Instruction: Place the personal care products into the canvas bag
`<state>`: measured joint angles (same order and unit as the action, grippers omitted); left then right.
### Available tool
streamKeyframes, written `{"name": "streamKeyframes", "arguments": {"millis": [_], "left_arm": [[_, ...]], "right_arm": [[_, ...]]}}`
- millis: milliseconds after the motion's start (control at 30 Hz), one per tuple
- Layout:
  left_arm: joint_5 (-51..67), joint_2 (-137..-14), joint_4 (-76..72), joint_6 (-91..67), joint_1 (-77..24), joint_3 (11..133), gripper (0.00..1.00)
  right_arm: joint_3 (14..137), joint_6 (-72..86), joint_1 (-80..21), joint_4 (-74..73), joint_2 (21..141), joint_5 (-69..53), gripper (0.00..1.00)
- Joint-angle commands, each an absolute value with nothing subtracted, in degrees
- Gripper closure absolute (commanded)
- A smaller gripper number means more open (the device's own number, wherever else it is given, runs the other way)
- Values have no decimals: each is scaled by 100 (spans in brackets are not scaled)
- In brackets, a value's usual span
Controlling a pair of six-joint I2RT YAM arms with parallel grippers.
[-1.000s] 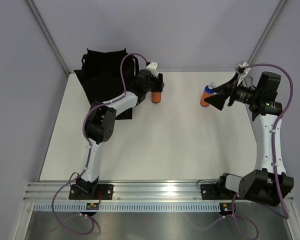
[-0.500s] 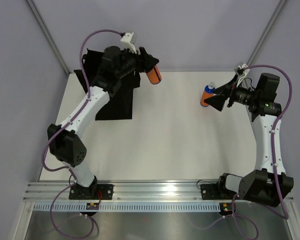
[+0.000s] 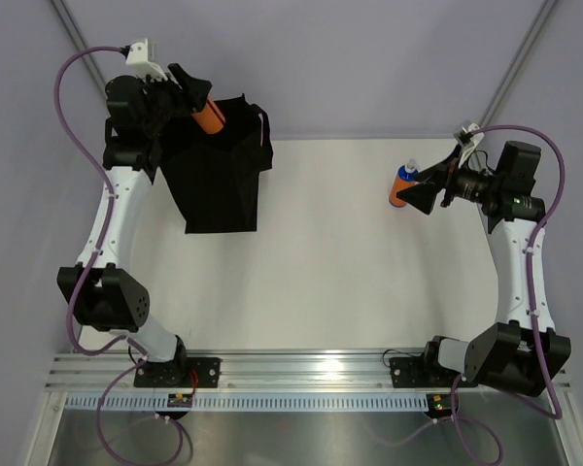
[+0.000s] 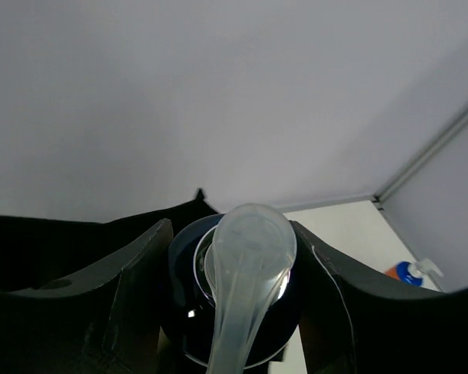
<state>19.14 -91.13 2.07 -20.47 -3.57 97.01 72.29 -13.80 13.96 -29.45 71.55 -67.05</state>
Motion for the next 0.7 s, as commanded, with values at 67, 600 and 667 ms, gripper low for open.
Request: {"name": "streamKeyframes", "arguments": {"millis": [67, 600, 667], "left_arm": [[1696, -9465, -150, -1776, -97, 10125, 100], [3612, -10960, 1308, -1231, -97, 10459, 98], [3569, -11056, 1449, -1169, -88, 10415, 91]], "right_arm": [[7225, -1494, 1415, -2865, 7216, -6689, 0], [7321, -1678, 1415, -3102, 7383, -6609, 1], [7339, -1679, 1415, -3146, 7470, -6531, 1]]}}
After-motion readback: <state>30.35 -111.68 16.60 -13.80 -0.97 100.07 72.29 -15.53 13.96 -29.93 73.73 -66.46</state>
